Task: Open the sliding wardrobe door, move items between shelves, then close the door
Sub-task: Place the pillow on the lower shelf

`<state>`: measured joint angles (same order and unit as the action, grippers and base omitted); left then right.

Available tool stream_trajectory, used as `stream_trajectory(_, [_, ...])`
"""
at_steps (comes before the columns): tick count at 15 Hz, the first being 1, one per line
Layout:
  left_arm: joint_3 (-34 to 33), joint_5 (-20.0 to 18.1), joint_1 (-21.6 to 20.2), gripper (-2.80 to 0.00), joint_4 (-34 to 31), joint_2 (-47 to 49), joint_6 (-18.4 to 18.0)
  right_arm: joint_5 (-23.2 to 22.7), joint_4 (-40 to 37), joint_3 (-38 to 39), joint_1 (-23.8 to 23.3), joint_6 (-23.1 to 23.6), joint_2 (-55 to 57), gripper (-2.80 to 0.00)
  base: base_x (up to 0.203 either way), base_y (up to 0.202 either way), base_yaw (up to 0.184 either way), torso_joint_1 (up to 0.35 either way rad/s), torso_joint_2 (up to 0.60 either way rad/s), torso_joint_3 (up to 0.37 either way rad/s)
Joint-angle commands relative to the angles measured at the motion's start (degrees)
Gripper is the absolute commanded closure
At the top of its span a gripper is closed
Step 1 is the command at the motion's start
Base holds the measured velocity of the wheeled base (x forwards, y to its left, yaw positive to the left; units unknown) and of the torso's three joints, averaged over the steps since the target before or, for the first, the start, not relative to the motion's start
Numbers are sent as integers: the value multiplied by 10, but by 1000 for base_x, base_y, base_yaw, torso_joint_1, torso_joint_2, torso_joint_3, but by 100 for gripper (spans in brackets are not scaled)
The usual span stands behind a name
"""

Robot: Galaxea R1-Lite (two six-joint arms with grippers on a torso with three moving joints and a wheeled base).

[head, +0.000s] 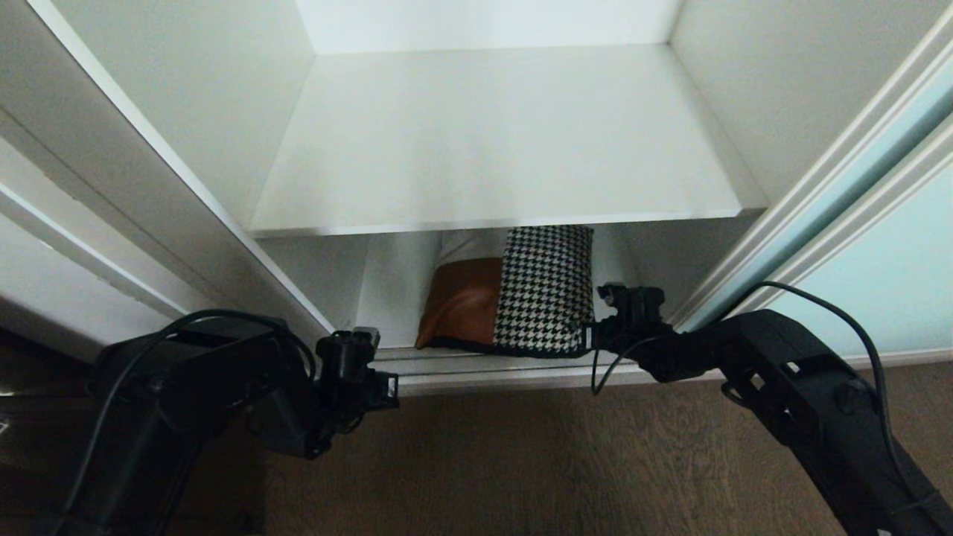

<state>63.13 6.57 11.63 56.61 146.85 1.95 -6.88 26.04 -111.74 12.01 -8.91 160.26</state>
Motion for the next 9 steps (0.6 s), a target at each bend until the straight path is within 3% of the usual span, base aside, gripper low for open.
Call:
stream_trajectory(1, [10, 2, -2, 0, 43, 41, 9, 0, 2, 0, 0, 0, 5, 0, 0, 0, 0, 0, 0, 0])
stream_trajectory(3, [20, 2, -4, 0, 76, 53, 8, 0, 2, -1, 0, 1, 4, 0, 0, 0, 0, 0, 0, 0])
stream_trajectory(6, [-42, -4, 29, 0, 117, 33, 1, 0, 2, -1, 0, -1, 9, 0, 0, 0, 0, 0, 0, 0])
stream_trajectory(8, [-16, -4, 56, 0, 82, 29, -4, 0, 2, -1, 0, -1, 10, 0, 0, 0, 0, 0, 0, 0])
stream_trajectory(9, [7, -3, 59, 0, 14, 26, -5, -1, 2, -1, 0, -1, 11, 0, 0, 0, 0, 0, 0, 0])
